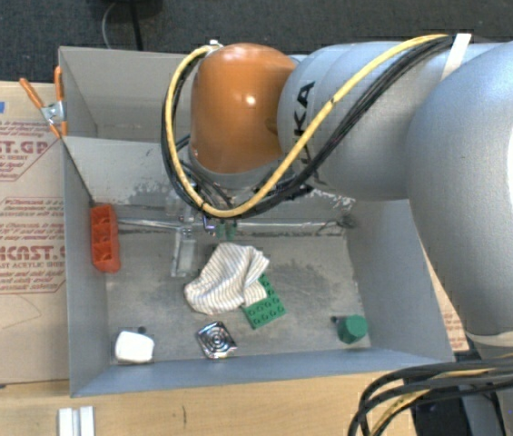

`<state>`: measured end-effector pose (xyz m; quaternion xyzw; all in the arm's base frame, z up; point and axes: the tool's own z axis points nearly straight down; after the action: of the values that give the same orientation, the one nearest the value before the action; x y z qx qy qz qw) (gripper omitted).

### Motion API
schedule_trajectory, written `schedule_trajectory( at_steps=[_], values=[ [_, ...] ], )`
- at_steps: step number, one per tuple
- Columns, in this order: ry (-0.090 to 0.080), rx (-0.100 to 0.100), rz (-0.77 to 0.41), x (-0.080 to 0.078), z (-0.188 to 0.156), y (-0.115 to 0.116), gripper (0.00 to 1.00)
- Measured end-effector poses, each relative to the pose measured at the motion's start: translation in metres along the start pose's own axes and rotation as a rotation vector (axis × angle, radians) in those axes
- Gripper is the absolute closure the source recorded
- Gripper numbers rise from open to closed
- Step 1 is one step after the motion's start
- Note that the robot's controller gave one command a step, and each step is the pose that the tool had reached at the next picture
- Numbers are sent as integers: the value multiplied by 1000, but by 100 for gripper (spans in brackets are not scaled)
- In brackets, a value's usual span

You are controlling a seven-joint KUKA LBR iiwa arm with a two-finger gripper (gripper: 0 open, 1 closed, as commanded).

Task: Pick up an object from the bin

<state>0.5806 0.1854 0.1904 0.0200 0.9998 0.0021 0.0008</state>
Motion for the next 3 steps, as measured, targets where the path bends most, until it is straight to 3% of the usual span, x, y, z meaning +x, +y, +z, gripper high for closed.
schedule_trajectory(
  at_steps=[1,2,3],
  values=[
    [-2,2,-19,-4,39,-49,0],
    [1,1,61,-5,51,-82,0],
    [-4,1,76,-11,76,-86,0]
  ],
)
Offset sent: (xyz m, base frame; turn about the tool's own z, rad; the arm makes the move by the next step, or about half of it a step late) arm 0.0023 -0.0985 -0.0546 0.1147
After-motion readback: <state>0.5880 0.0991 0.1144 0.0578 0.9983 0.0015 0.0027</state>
